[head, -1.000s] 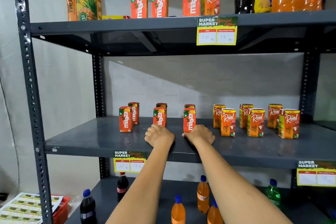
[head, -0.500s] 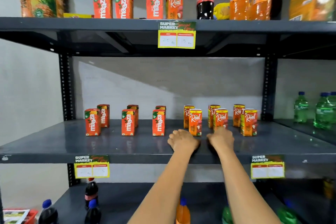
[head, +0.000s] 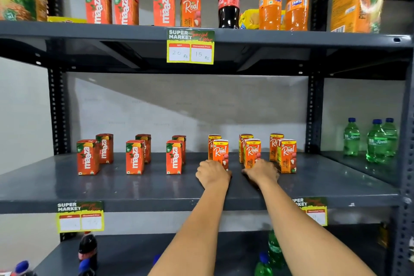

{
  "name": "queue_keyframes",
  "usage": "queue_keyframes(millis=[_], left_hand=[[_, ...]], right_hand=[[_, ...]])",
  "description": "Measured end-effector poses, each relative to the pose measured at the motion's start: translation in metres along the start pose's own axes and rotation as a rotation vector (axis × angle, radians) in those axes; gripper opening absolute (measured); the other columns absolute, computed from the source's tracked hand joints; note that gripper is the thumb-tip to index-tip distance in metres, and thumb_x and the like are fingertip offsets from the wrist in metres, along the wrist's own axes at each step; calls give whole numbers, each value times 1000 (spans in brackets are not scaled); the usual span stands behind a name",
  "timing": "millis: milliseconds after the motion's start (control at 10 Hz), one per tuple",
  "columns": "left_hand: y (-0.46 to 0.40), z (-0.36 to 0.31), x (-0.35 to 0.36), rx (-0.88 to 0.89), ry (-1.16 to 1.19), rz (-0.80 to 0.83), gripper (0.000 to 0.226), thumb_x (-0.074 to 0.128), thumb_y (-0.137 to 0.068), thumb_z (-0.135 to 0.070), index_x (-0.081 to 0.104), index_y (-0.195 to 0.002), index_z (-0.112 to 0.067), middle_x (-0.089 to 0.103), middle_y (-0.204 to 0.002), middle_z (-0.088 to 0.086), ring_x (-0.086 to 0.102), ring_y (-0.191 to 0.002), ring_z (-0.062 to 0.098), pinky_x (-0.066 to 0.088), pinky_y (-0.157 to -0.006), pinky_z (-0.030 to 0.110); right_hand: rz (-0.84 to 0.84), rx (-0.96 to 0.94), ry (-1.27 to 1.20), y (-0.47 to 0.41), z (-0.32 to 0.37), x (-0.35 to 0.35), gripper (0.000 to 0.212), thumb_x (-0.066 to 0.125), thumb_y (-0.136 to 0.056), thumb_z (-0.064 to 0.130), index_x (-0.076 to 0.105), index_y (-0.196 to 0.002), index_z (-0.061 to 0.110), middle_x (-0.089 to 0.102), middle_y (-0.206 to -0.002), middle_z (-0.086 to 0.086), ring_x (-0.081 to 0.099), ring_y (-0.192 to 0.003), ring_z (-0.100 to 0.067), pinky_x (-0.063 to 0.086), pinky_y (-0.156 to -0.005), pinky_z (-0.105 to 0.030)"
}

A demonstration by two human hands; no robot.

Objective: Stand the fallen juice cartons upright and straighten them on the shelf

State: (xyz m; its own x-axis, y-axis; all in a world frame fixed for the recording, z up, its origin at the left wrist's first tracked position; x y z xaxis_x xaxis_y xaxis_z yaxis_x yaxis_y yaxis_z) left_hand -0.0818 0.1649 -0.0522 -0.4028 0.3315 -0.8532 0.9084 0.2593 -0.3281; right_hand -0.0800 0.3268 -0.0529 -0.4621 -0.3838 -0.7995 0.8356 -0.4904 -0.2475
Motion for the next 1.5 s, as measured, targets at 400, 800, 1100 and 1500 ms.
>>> queue_keyframes(millis=[400,800,1100,1500], left_hand=[[-8,5,1,-21,1,-33,65,64,-87,-50,49,-128,-2,55,-122,12,59,-110,23,49,-86,30],[-12,4,6,-9,-13,-37,63,62,-87,-51,49,-128,-4,55,-122,12,58,-110,24,48,-86,31],[-11,9,3,-32,25,-12,65,61,-87,-52,50,-129,-4,55,-125,13,56,-114,24,47,-89,31],[1,50,-87,253,81,-113,24,49,-97,-12,57,-118,-2,62,-117,17,62,-106,31,51,-84,37]], right_hand=[[-23,-47,18,-5,-2,3,61,66,-73,58,61,-114,14,64,-120,-11,56,-114,-32,47,-91,-39],[-61,-35,-5,-8,-3,5,55,70,-73,53,63,-109,11,66,-117,-12,59,-110,-32,48,-91,-40],[-42,-17,-13,0,-2,-2,70,73,-73,50,52,-124,6,60,-125,-13,55,-117,-33,47,-95,-41],[8,-102,34,44,55,-33,30,56,-90,31,62,-111,10,65,-110,-9,63,-100,-26,51,-73,-33]])
Point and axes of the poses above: each hand's wrist, its own y-axis away from the middle knuckle, its own x-axis out of the palm, z = x × y, the point moved 5 cm from there along -y, towards the middle knuckle
